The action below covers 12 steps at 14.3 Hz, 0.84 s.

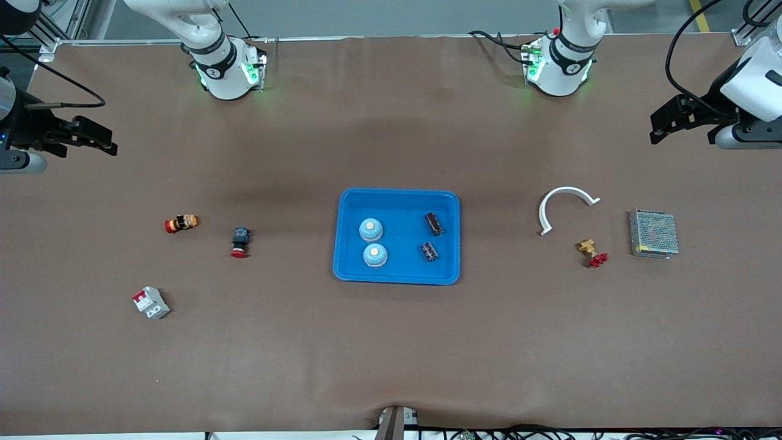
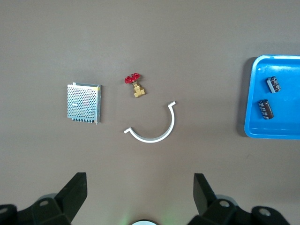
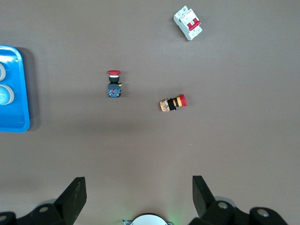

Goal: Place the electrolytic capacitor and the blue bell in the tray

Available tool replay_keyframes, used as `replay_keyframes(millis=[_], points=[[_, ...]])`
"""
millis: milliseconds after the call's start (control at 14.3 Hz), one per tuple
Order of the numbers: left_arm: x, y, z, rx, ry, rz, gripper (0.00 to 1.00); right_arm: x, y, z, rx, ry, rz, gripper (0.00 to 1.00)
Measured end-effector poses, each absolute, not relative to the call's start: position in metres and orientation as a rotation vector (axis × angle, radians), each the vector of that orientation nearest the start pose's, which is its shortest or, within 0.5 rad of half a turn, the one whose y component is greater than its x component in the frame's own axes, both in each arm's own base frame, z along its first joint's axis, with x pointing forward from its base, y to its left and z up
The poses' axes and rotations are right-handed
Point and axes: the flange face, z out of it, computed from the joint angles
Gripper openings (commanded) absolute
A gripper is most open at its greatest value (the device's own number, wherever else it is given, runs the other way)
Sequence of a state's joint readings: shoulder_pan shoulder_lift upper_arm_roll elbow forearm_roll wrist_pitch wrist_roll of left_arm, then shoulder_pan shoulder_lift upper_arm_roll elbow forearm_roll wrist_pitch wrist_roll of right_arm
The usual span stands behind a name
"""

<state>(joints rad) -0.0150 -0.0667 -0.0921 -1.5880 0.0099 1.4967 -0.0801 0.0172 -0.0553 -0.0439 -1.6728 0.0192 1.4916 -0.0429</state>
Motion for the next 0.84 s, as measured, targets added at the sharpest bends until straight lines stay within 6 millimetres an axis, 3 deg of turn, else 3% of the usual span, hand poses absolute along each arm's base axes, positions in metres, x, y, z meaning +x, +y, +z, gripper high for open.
replay_keyframes(millis=[837], points=[[0.5268, -0.0571, 0.6468, -3.124, 0.041, 0.031, 1.0, 0.5261, -0.0104, 0.6003, -3.11, -0.032, 0.195, 1.0]])
